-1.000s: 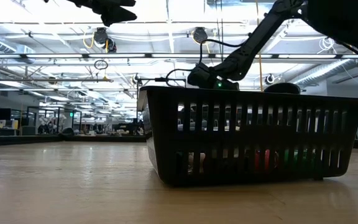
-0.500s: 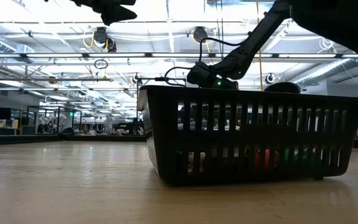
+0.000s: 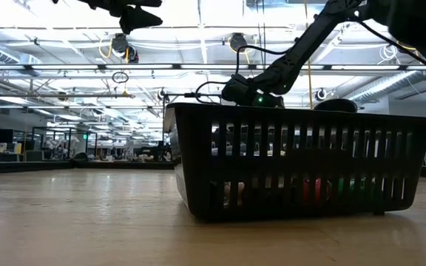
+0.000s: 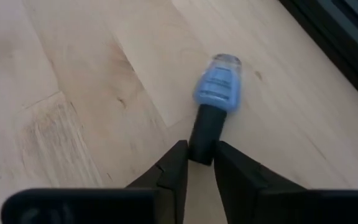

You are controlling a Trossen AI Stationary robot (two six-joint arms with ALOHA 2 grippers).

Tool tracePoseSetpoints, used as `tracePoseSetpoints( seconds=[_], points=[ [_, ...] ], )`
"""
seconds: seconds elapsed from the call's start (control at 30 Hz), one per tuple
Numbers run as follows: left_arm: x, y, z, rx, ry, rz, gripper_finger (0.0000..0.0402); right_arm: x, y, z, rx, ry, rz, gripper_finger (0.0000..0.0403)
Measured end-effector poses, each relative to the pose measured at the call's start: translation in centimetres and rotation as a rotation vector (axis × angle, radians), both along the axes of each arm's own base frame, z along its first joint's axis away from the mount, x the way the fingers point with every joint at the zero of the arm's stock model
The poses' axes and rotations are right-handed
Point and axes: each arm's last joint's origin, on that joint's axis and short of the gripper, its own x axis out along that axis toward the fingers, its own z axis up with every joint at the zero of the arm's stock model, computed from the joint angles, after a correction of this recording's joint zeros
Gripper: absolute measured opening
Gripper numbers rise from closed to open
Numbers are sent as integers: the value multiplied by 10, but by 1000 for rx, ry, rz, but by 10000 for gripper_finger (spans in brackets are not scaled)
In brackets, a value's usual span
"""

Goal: Pick & Place Nail Polish
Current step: Put the blue nail polish bottle into the black bin

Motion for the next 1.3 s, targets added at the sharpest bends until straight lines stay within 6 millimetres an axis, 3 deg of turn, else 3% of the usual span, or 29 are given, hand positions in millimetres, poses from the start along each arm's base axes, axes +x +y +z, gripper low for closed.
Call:
tracePoseSetpoints(
  seconds=[0.47,0.67,0.97,1.13,1.3],
  points=[
    [0,0,-1,-12,8,1,301,-4,2,-1,26,48,2,13],
    [0,0,-2,-18,22,2,301,-5,16,-5,129,90,71,4],
    [-1,0,-4,-20,37,22,301,2,37,-2,126,118,137,7],
    [14,13,-21,-76,137,236,301,2,43,11,110,101,159,7],
    [51,33,-63,-112,291,370,301,5,40,32,45,-2,157,9]
  ],
)
